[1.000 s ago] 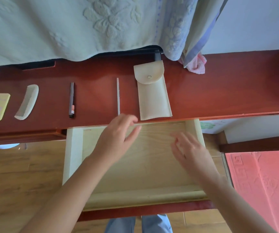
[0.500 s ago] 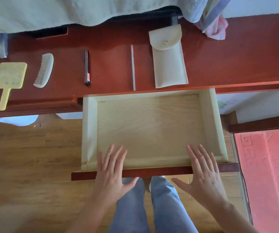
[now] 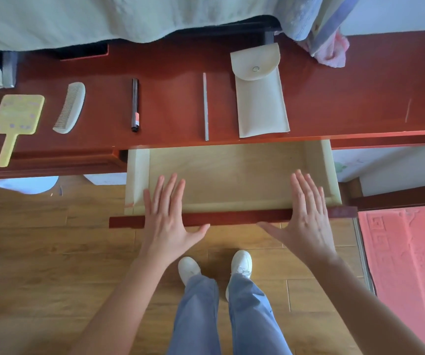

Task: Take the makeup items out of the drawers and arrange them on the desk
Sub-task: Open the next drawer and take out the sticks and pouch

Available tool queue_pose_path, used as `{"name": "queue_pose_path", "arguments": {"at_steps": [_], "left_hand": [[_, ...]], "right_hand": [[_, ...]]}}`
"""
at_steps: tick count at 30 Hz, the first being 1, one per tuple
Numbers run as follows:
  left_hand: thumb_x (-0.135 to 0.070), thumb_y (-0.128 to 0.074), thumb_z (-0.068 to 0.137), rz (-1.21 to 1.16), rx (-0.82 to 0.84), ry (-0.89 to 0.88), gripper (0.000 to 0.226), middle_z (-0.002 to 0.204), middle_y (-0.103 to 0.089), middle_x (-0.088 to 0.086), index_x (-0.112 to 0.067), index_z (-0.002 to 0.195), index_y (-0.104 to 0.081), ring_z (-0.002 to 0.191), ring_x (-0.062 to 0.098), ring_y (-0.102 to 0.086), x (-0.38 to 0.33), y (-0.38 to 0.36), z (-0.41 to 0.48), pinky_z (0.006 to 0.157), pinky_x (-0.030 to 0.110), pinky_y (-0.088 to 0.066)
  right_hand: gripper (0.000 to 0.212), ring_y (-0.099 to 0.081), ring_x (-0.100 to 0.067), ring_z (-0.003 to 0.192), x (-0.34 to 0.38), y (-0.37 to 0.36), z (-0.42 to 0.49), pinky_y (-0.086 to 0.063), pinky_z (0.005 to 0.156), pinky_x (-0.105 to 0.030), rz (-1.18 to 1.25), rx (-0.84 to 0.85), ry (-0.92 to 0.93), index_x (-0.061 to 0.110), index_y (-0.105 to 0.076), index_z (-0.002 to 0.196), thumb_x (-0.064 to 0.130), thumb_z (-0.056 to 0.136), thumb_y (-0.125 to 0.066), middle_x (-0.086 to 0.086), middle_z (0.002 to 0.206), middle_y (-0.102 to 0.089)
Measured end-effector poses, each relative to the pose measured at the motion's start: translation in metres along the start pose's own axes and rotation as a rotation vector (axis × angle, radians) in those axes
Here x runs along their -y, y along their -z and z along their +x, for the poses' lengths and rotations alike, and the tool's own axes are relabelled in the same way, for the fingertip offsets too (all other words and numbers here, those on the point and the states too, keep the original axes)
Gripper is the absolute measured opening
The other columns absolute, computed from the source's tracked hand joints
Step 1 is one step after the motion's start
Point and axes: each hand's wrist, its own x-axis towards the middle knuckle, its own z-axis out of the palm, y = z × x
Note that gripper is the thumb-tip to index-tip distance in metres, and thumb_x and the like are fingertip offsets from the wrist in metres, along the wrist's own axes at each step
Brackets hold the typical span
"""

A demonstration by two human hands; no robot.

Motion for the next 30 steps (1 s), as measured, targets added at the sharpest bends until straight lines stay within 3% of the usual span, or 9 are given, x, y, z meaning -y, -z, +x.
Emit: {"name": "queue_pose_path", "arguments": {"at_steps": [7,14,19,30], "left_hand": [[-0.047,-0.068,0.071,0.019,-0.085,-0.055,0.098,0.154,-0.019,0.017,-0.003,0.145,-0.021,0.143,0.033,-0.011,-0.004,0.009,0.061,0.116,0.049,-0.011],[-0.046,-0.065,0.075,0.056,-0.069,-0.03,0.098,0.155,-0.013,0.018,0.0,0.146,-0.016,0.144,0.033,-0.008,0.0,0.012,0.099,0.116,0.045,-0.006],[-0.046,-0.061,0.078,0.107,-0.049,-0.053,0.094,0.156,-0.012,0.018,0.0,0.146,-0.015,0.144,0.03,-0.009,0.002,0.009,0.118,0.116,0.042,-0.005],[-0.049,-0.056,0.085,0.127,-0.081,0.014,0.086,0.155,-0.017,0.017,-0.002,0.146,-0.018,0.143,0.03,-0.016,-0.004,0.007,0.132,0.113,0.04,-0.01]], "right_hand": [[0.113,-0.023,-0.03,0.141,0.0,0.0,0.061,-0.017,0.114,-0.047,-0.117,-0.065,0.023,0.0,-0.025,0.143,0.064,0.062,-0.069,-0.018,0.15,-0.03],[0.111,-0.023,-0.034,0.141,-0.002,-0.003,0.101,-0.012,0.113,-0.052,-0.19,-0.112,0.034,-0.004,-0.026,0.142,0.069,0.066,-0.06,-0.021,0.149,-0.03],[0.099,-0.028,-0.036,0.139,-0.004,-0.009,0.117,-0.012,0.111,-0.057,-0.226,-0.145,0.059,-0.007,-0.04,0.13,0.067,0.067,-0.059,-0.023,0.147,-0.034],[0.089,-0.027,-0.031,0.139,0.0,-0.014,0.13,-0.016,0.111,-0.054,-0.181,-0.181,0.006,0.004,-0.037,0.138,0.062,0.074,-0.056,-0.017,0.149,-0.033]]}}
